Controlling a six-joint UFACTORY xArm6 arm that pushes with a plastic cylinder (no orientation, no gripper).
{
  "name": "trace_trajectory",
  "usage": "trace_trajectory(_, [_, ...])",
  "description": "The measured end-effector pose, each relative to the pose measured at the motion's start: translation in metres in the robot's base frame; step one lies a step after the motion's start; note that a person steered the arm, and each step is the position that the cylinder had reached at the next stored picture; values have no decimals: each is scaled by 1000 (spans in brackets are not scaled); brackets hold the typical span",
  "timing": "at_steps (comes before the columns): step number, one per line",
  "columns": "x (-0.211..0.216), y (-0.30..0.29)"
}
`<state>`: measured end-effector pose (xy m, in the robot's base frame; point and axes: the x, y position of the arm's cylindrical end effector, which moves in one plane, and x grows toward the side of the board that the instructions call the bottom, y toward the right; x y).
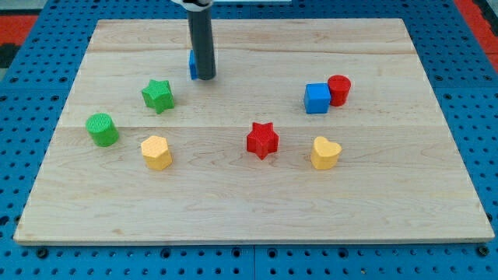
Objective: Line up the red star blue cube and red circle diagonally
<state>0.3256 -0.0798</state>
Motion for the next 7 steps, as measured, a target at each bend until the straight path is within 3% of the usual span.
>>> trace_trajectory(1, [56,24])
trace_trajectory(2, [75,-13])
trace_trajectory(3, [66,-89])
trace_trajectory(4, [77,-93])
trace_trajectory(6, [96,51])
trace_trajectory(7, [140,56])
